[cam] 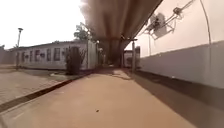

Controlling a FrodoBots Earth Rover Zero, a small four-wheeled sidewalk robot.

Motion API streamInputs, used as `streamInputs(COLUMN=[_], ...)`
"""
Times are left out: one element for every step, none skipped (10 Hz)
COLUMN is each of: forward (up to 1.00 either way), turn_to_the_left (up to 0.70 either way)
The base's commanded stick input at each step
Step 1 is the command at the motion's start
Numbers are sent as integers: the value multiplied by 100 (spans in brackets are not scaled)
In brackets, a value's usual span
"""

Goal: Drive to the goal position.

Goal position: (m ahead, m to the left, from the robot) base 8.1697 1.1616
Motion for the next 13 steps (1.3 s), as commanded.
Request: streamInputs(forward=[70, 70, 70, 70, 70, 70, 70, 70, 70, 70, 70, 70, 70], turn_to_the_left=[0, 0, 0, 0, 0, 0, 0, 0, 0, 0, 0, 0, 0])
